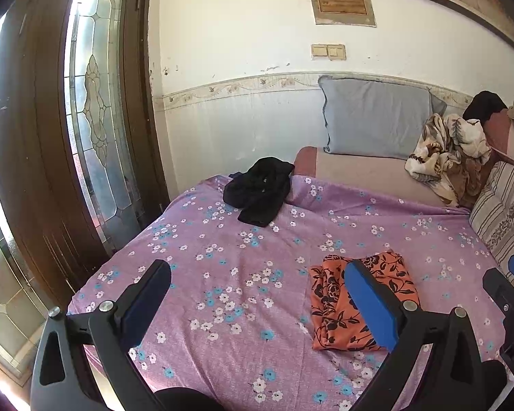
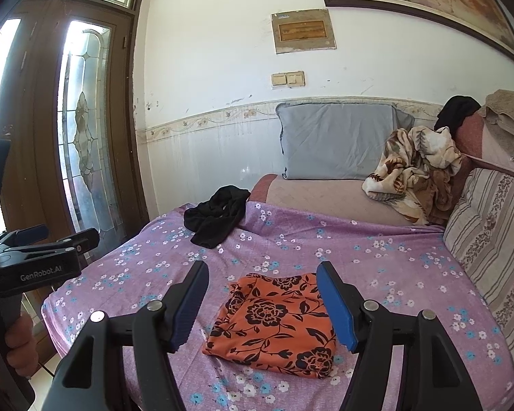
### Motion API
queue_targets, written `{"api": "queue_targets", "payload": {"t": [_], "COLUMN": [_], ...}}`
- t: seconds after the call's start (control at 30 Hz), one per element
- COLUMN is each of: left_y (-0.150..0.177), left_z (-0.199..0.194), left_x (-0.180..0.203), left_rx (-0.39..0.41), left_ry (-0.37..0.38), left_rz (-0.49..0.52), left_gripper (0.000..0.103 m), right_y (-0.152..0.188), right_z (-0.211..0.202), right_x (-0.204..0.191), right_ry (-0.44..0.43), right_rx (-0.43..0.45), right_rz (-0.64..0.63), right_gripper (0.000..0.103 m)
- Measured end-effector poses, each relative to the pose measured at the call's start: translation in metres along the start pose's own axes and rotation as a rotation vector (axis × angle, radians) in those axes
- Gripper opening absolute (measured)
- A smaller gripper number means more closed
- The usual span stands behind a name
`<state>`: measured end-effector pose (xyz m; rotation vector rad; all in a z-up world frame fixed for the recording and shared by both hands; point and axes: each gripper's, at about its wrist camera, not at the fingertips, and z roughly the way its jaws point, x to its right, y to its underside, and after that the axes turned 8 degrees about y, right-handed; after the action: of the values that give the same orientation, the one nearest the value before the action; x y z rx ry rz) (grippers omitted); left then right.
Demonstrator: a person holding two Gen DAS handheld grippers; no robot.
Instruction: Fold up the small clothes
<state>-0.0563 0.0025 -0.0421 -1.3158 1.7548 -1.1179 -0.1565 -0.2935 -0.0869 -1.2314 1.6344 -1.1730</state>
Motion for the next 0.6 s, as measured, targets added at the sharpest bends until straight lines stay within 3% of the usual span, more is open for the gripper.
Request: {"api": "queue_targets", "payload": {"t": [0.6], "left_y": [0.0037], "left_z": [0.0028], "left_x": [-0.0034], "left_rx": [-0.012], "left_ry": [0.021], "left_rz": [-0.008], "left_gripper": [0.101], "right_y": [-0.0086], "right_z": [-0.0062], "right_x": [-0.0088], "right_ry": [0.031], "right_rx": [0.051], "right_rz": [-0.03], "right_gripper": [0.072]}}
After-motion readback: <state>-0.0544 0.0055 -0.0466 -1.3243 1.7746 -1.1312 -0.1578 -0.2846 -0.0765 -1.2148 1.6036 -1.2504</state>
